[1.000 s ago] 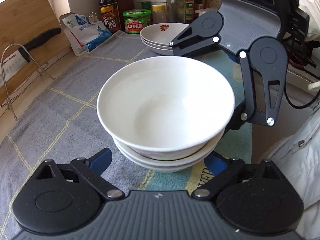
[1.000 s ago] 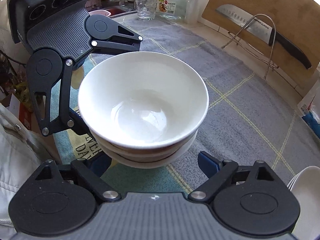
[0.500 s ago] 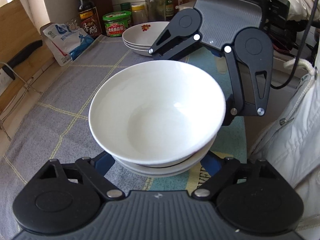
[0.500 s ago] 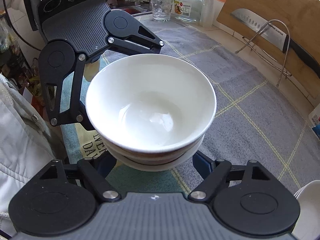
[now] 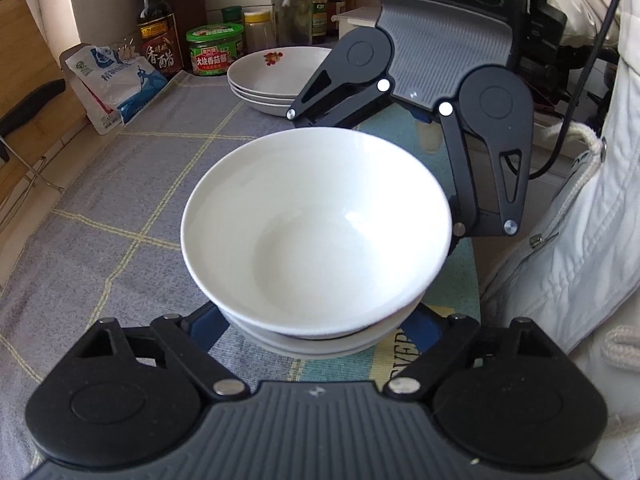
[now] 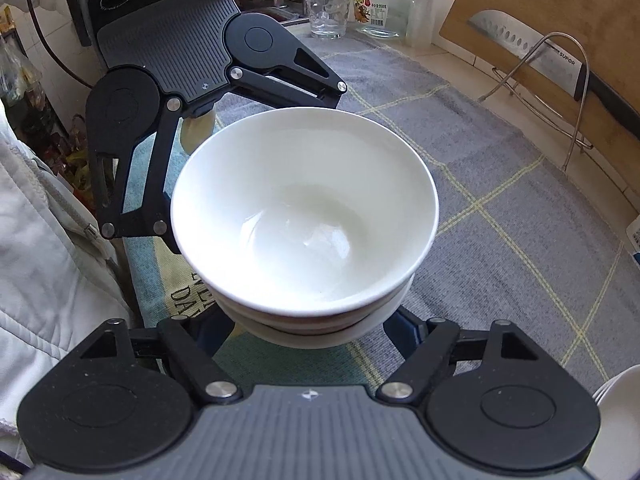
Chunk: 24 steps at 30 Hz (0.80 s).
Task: Organize plates and bowls
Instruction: 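Carry the bowl stack with the left tool while the right tool supports it toward the plates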
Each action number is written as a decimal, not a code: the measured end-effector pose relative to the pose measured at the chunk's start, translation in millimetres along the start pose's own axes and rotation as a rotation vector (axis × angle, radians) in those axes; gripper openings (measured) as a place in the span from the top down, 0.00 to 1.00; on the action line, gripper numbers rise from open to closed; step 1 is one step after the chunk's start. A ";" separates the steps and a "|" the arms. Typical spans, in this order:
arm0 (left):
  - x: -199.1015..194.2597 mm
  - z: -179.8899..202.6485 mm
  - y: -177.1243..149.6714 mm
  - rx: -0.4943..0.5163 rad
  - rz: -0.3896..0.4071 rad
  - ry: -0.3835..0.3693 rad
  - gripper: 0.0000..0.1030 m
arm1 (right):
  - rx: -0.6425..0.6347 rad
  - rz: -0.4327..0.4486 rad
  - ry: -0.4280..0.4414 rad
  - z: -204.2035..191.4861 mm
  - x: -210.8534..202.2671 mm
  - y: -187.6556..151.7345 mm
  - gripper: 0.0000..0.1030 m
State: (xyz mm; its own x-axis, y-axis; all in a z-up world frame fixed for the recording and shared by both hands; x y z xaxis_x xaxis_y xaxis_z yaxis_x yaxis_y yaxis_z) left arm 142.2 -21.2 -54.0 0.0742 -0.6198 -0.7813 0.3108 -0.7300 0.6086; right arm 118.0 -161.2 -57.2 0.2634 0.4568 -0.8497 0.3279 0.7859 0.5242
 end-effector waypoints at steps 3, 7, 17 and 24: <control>-0.3 0.5 -1.0 0.004 0.010 -0.006 0.12 | 0.006 -0.009 0.002 0.4 0.5 2.2 0.18; -1.2 0.0 -1.6 0.003 0.022 -0.016 0.12 | 0.024 -0.019 0.005 1.7 0.5 3.7 0.18; -3.6 -0.3 -4.8 0.012 0.051 -0.029 0.12 | 0.036 -0.049 -0.024 -0.9 1.5 7.3 0.19; -3.2 0.9 -4.1 0.012 0.050 -0.018 0.12 | 0.040 -0.044 -0.030 -1.9 1.1 7.7 0.19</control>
State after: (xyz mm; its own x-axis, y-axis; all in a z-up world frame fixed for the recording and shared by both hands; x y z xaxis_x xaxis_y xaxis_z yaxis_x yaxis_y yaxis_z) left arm 139.8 -16.6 -53.8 0.0718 -0.6604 -0.7475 0.2957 -0.7017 0.6482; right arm 119.1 -153.9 -54.2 0.2747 0.4086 -0.8704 0.3762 0.7874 0.4884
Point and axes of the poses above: each gripper's, at about its wrist camera, not at the fingertips, and x roughly the way its jaws point, z to its right, y to its top, the point moved 3 cm from there along x, roughly the way its jaws point, and after that the axes turned 11 degrees about -x, right-handed, at the moved point
